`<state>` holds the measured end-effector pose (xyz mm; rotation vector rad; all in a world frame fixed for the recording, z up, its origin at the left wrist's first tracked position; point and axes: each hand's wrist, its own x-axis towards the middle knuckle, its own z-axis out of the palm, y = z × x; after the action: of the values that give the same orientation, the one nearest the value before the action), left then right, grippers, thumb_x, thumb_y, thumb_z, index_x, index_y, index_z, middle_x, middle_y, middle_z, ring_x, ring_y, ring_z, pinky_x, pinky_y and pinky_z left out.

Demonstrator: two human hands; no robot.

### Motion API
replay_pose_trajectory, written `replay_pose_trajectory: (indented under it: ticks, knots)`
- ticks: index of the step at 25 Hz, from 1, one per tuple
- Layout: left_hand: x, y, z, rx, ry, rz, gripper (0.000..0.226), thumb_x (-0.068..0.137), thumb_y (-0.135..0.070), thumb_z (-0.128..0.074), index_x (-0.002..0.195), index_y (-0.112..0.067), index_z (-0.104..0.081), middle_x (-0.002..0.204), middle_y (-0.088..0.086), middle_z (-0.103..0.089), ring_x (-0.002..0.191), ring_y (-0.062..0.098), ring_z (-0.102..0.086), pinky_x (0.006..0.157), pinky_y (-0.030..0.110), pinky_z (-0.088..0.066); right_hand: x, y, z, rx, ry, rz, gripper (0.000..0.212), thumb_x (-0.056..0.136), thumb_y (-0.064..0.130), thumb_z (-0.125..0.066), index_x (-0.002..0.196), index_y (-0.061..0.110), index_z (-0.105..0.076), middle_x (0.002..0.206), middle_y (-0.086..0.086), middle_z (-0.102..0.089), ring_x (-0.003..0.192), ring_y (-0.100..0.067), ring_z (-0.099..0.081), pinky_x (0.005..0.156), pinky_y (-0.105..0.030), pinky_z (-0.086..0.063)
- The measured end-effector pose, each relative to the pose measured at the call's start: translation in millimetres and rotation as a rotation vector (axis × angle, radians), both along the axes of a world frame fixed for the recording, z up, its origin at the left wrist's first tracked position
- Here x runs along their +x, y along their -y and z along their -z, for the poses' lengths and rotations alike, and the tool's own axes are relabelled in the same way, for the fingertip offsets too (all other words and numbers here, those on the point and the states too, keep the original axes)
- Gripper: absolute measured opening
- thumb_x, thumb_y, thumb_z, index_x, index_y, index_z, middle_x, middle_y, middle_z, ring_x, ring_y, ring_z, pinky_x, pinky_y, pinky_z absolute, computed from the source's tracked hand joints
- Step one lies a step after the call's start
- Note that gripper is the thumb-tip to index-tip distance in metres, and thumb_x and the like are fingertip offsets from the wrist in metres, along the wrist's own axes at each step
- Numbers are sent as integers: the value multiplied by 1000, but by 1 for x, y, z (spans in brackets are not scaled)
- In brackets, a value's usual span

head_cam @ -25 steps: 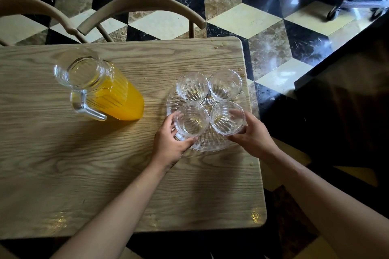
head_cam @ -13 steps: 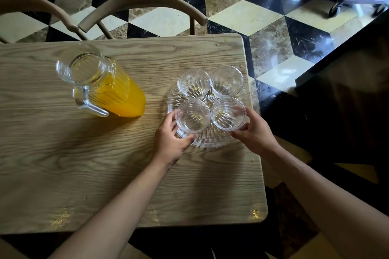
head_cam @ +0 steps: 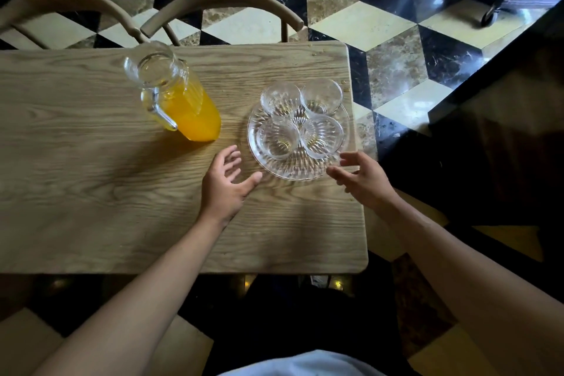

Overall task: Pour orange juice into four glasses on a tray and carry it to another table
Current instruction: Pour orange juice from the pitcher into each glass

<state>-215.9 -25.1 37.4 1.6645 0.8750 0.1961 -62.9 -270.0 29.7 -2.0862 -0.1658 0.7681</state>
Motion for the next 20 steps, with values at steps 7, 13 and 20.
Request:
replay_pose_trajectory:
  ticks: [7, 13, 20]
  knots:
    - [-49, 0, -34, 57, 39, -106, 70, 79, -2, -87, 140, -11, -53, 138, 17, -60, 129, 27, -60, 113, 44, -49, -35, -23, -17, 67, -18, -154, 19, 95, 37, -67, 100, 19, -69, 87, 1, -74, 70, -9, -73, 60, -32, -58]
    - [-69, -35, -54, 147, 45, -167, 74, 79, -2, -88, 143, -6, -51, 139, 18, -60, 130, 27, -59, 113, 43, -48, -45, -100, -50, 119, 152, -315, 23, 94, 38, -66, 94, 16, -72, 79, 0, -74, 72, -10, -70, 69, -33, -55]
    - [-51, -128, -49, 158, 21, -98, 100, 63, -36, -93, 147, -8, -47, 146, 16, -58, 136, 24, -55, 119, 44, -43, -47, -215, -92, 291, 275, -328, 31, 96, 35, -67, 119, 14, -72, 105, 3, -77, 97, -4, -70, 79, -10, -48]
